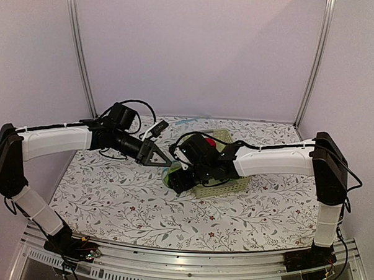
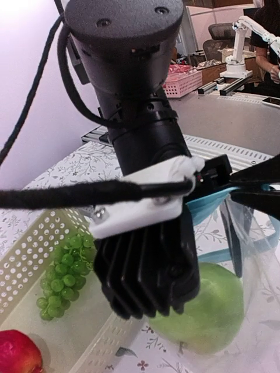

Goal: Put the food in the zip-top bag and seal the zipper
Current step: Adjust the fake fruit in the zipper food storage bag.

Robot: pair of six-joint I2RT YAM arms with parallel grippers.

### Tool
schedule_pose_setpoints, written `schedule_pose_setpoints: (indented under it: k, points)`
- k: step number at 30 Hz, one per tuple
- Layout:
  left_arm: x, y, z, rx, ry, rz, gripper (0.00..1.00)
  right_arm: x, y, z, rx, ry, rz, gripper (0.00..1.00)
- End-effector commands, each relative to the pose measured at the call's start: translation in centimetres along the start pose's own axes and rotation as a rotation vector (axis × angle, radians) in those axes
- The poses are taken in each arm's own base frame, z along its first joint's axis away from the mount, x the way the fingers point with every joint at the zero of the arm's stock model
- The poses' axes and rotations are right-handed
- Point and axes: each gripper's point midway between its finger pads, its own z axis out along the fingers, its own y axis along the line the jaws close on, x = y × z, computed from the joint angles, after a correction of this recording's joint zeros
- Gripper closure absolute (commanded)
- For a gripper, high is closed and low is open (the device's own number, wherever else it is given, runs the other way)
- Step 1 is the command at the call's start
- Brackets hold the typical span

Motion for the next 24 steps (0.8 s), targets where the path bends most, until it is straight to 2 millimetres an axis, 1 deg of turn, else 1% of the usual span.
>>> schedule_pose_setpoints:
  k: [1, 4, 6, 7, 10, 12, 13, 14, 16, 18, 20, 24]
  points:
    - [-0.9, -2.9, -0.9, 0.083, -0.034, 0.047, 1.0, 0.8, -2.5, 1.3, 0.127, -0.002, 0.055, 0.22]
    - [-1.1, -3.4, -1.2, 0.08, -0.047, 0.058, 1.0, 0.4, -2.4, 1.3, 0.127, -0.008, 0.062, 0.23]
    - [-1.4, -3.5, -1.5, 0.06, -0.063, 0.063, 1.0, 0.6, -2.3, 1.5, 0.124, 0.003, 0.064, 0.23]
    - [-1.5, -3.2, -1.5, 0.039, -0.067, 0.056, 1.0, 0.7, -2.2, 1.4, 0.116, 0.005, 0.067, 0.23]
    - [-1.5, -1.9, -1.5, -0.034, -0.067, 0.013, 1.0, 0.3, -1.4, 0.1, 0.066, -0.008, 0.076, 0.21]
    - [-1.5, -0.8, -1.6, -0.092, -0.076, -0.025, 1.0, -0.6, -0.5, -1.7, 0.017, -0.044, 0.082, 0.2]
    - [-1.6, -0.2, -1.7, -0.121, -0.082, -0.04, 1.0, -0.9, -0.3, -2.3, 0.003, -0.058, 0.09, 0.2]
    - [-1.6, 0.3, -1.9, -0.148, -0.09, -0.053, 1.0, -1.4, -0.1, -3.5, -0.012, -0.083, 0.097, 0.19]
    - [-1.7, 0.9, -1.9, -0.175, -0.098, -0.072, 1.0, -2.0, 0.0, -5.0, -0.027, -0.116, 0.116, 0.19]
    - [-1.8, 0.7, -1.7, -0.15, -0.101, -0.083, 1.0, -2.7, 0.2, -6.3, -0.039, -0.15, 0.149, 0.18]
    - [-1.8, 0.2, -1.3, -0.108, -0.1, -0.093, 1.0, -3.4, 0.2, -7.0, -0.045, -0.181, 0.179, 0.18]
    - [-1.6, -1.1, -0.7, -0.041, -0.081, -0.09, 1.0, -4.6, 0.5, -6.7, -0.055, -0.217, 0.206, 0.19]
